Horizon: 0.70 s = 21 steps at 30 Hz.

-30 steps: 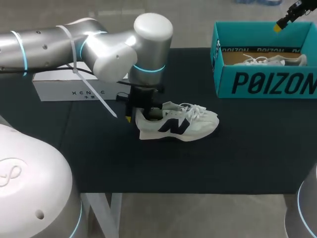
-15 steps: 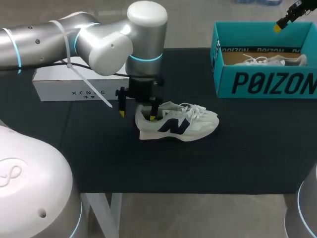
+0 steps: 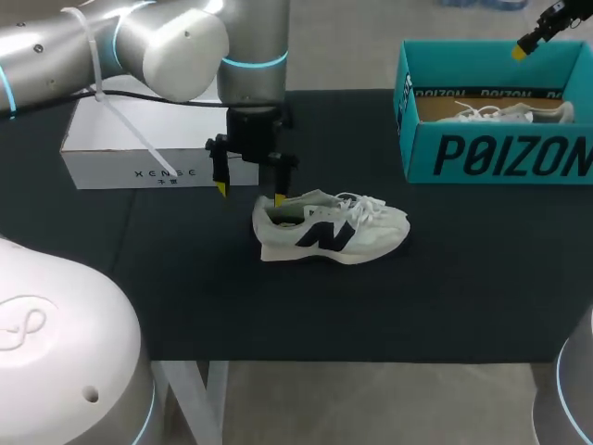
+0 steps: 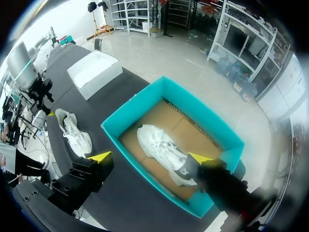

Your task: Take the shoe out of the shoebox, open the shoe tongue, remove and reinsert the insole, then place the shoe into the shoebox

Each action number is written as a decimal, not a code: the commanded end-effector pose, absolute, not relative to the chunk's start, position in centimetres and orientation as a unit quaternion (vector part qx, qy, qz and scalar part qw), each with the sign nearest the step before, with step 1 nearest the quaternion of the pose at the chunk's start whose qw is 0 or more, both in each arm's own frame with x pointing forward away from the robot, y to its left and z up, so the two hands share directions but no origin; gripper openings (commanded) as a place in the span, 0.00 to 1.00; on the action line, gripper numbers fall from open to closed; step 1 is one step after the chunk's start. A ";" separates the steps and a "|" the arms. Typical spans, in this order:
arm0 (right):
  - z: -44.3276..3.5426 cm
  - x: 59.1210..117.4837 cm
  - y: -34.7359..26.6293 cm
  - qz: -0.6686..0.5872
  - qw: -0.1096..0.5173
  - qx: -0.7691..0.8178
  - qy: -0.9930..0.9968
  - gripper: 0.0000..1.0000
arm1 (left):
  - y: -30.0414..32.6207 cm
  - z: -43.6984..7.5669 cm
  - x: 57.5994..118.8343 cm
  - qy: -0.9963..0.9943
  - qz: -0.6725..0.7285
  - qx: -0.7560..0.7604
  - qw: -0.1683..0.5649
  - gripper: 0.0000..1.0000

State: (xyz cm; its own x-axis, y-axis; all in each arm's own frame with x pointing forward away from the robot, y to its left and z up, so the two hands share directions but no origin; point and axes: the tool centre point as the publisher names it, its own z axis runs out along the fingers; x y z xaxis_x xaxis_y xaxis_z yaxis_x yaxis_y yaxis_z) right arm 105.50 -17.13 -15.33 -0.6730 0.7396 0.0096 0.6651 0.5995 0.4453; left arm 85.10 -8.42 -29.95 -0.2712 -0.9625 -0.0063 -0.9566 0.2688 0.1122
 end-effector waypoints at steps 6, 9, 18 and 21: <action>-15.3 105.5 -17.2 0.211 0.088 0.395 0.890 1.00 | -5.5 -25.4 83.9 -0.965 0.038 0.198 0.167 1.00; -15.3 105.5 -17.2 0.211 0.088 0.395 0.890 1.00 | -5.5 -25.4 83.9 -0.965 0.038 0.198 0.167 1.00; -15.3 105.5 -17.2 0.211 0.088 0.395 0.890 1.00 | -5.5 -25.4 83.9 -0.965 0.038 0.198 0.167 1.00; -15.3 105.5 -17.2 0.211 0.088 0.395 0.890 1.00 | -4.5 -25.1 83.8 -0.959 0.095 0.198 0.179 1.00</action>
State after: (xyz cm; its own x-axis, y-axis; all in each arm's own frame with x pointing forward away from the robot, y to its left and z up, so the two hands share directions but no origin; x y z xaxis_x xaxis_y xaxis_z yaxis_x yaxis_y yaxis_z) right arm 105.50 -17.13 -15.32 -0.6730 0.7396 0.0095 0.6651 0.5995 0.4453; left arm 83.41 -5.60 -25.18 -0.7771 -0.5694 0.2679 -0.5811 0.8127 0.0418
